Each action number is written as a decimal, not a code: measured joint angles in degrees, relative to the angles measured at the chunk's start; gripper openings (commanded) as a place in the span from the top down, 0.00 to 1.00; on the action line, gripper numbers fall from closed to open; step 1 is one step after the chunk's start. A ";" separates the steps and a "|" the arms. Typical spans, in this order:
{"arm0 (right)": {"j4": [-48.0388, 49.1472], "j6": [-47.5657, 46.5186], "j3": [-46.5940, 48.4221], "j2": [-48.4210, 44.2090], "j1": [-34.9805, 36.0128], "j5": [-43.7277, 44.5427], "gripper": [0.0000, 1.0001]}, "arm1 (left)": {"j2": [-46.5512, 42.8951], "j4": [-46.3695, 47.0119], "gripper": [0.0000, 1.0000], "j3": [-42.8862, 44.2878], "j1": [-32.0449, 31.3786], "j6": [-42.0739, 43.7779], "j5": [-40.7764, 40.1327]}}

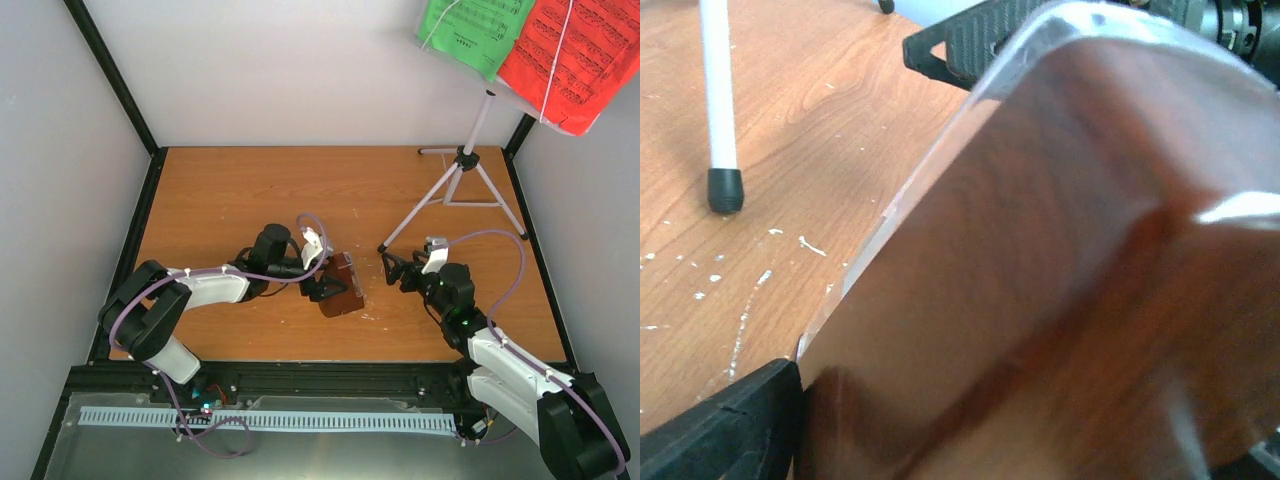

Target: Pack up the instrument practice props

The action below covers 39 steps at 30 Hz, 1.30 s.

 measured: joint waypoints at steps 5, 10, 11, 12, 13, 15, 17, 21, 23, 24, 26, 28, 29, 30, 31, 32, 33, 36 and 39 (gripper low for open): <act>0.42 -0.59 0.00 0.09 0.00 -0.72 0.00 | -0.92 2.54 0.29 -0.68 0.00 -0.55 -2.97; 1.99 -3.04 -0.07 0.11 0.00 -4.22 0.00 | -2.67 3.06 0.37 -1.62 0.04 -3.37 -6.08; 2.51 -3.52 -0.07 0.31 0.00 -5.40 0.00 | -2.73 3.02 0.38 -1.62 0.04 -3.87 -6.29; 3.32 -3.96 -0.09 0.72 0.00 -6.80 0.00 | -2.78 2.95 0.39 -1.57 0.15 -4.61 -6.58; 4.31 -4.33 -0.11 1.40 0.02 -8.39 0.00 | -2.78 2.71 0.39 -1.40 0.26 -5.07 -6.73; 6.64 -5.18 -0.13 3.58 0.42 -11.58 0.00 | -2.78 1.11 0.42 -0.44 0.70 -6.25 -7.10; 7.93 -6.19 -0.09 5.92 1.75 -12.94 0.00 | -2.73 -1.29 0.45 0.90 1.46 -7.34 -6.97; 7.96 -9.05 0.33 10.43 7.82 -13.14 0.00 | -2.64 -4.76 0.47 2.40 4.17 -8.20 -5.18; 7.96 -10.27 0.59 12.35 10.71 -12.98 0.00 | -2.56 -6.62 0.48 3.19 6.38 -8.28 -3.85; 7.87 -10.78 0.76 13.18 11.72 -12.92 0.00 | -2.38 -7.56 0.48 3.72 7.56 -8.26 -3.19; 7.56 -11.89 1.36 14.82 13.16 -12.59 0.00 | -1.68 -9.25 0.48 4.98 9.44 -8.07 -2.23; 7.06 -12.98 2.38 16.72 14.21 -12.00 0.00 | -0.98 -10.40 0.49 6.12 10.58 -7.74 -1.64; 6.82 -13.55 3.08 17.90 14.88 -11.58 0.00 | -0.68 -10.91 0.49 6.56 10.97 -7.58 -1.25; 6.56 -14.10 3.72 18.99 15.56 -11.32 0.00 | -0.44 -11.26 0.49 6.88 11.21 -7.43 -0.98; 6.10 -14.64 4.44 20.06 16.37 -10.86 0.00 | -0.24 -11.61 0.49 7.23 11.30 -7.17 -0.74; 5.40 -15.28 5.25 21.16 17.31 -10.03 0.00 | -0.04 -12.13 0.49 7.67 11.30 -6.86 -0.66; 4.72 -15.91 6.12 22.27 18.27 -9.09 0.00 | 0.11 -12.46 0.49 7.96 11.30 -6.60 -0.50; 3.10 -17.90 8.48 25.18 20.72 -5.97 0.00 | 0.46 -13.40 0.49 8.61 11.30 -5.81 -0.22; 1.86 -19.32 9.90 27.08 21.38 -3.34 0.00 | 0.63 -13.73 0.49 8.81 11.30 -5.29 0.26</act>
